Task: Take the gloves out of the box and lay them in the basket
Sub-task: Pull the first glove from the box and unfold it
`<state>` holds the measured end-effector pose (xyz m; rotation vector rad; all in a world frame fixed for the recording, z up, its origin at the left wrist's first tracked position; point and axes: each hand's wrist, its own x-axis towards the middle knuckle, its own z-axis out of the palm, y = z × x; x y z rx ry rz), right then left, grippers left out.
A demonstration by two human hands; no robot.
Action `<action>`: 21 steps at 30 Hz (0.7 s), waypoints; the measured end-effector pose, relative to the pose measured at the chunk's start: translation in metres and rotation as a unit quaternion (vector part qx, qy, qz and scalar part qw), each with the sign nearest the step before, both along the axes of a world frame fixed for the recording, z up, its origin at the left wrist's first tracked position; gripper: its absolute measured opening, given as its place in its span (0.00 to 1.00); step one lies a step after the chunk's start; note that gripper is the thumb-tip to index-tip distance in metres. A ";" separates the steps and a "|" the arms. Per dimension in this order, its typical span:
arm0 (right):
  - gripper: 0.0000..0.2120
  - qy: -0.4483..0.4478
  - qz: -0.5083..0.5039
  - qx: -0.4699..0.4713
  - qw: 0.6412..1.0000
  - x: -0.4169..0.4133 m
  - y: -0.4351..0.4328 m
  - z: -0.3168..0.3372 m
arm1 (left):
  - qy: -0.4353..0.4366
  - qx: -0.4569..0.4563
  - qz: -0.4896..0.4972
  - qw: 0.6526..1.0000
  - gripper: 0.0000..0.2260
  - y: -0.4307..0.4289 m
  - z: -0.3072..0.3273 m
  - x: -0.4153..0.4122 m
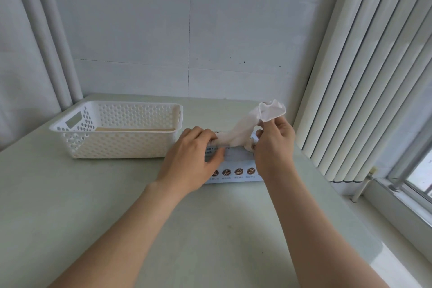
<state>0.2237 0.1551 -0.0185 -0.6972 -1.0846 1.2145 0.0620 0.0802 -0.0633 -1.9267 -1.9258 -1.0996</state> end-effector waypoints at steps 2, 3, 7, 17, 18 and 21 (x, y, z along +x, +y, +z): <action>0.09 0.022 0.001 -0.015 1.000 0.002 0.001 0.000 | 0.019 -0.009 0.008 1.000 0.14 0.001 0.000 0.001; 0.09 0.023 -0.001 -0.018 1.000 0.002 0.001 0.001 | 0.032 -0.008 0.008 0.999 0.14 0.000 0.000 0.002; 0.09 -0.168 -0.037 0.084 0.981 0.007 0.007 0.001 | 0.098 0.012 -0.016 0.995 0.14 0.000 0.000 0.005; 0.06 -0.377 0.005 0.181 0.908 0.018 0.014 -0.001 | 0.117 -0.043 0.004 0.992 0.19 0.000 -0.001 0.010; 0.08 -0.376 -0.015 0.190 0.907 0.017 0.015 -0.002 | 0.117 -0.051 0.006 0.992 0.22 0.000 -0.001 0.010; 0.10 -0.360 -0.051 0.204 0.909 0.014 0.017 -0.005 | 0.113 -0.062 0.011 0.992 0.27 0.003 -0.001 0.012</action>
